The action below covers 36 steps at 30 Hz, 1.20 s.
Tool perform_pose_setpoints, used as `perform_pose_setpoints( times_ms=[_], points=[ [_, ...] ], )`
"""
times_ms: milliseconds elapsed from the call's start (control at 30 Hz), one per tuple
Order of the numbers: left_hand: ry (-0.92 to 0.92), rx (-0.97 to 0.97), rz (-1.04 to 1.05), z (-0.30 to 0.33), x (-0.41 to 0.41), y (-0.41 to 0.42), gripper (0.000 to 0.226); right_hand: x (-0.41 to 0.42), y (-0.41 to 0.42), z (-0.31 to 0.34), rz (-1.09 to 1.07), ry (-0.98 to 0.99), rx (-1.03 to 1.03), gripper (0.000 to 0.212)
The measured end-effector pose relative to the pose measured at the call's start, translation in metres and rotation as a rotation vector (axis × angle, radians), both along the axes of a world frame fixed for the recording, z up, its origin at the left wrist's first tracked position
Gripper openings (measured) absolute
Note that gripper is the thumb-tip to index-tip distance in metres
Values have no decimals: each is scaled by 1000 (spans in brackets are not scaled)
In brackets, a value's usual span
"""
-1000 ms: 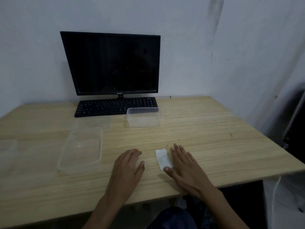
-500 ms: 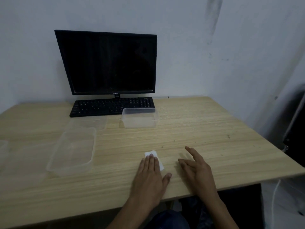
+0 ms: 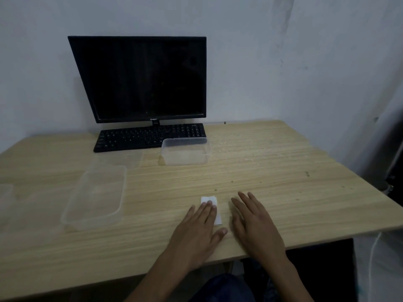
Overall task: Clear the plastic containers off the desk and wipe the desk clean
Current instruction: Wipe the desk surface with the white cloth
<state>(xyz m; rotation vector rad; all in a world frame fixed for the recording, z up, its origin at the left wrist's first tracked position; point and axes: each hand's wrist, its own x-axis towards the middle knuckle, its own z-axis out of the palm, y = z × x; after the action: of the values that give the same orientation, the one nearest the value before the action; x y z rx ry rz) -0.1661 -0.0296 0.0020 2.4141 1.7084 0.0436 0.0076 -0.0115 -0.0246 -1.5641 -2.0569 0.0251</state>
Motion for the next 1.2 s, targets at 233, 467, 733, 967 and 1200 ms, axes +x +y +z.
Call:
perform_pose_setpoints(
  times_ms=[233,467,733,967,1200],
  points=[
    [-30,21,125,3,-22,29,63,-2,2,-2,-36,-3,15,48],
    [-19,80,-98,5,12,25,56,1,2,-1,-40,21,-32,56],
    [47,101,100,5,-23,27,58,-1,2,0,-66,-4,-63,55],
    [38,123,-83,2,0,57,56,0,2,2,-52,59,-89,51],
    [33,145,-288,1,18,50,55,1,4,9,-125,375,-62,40]
  ],
)
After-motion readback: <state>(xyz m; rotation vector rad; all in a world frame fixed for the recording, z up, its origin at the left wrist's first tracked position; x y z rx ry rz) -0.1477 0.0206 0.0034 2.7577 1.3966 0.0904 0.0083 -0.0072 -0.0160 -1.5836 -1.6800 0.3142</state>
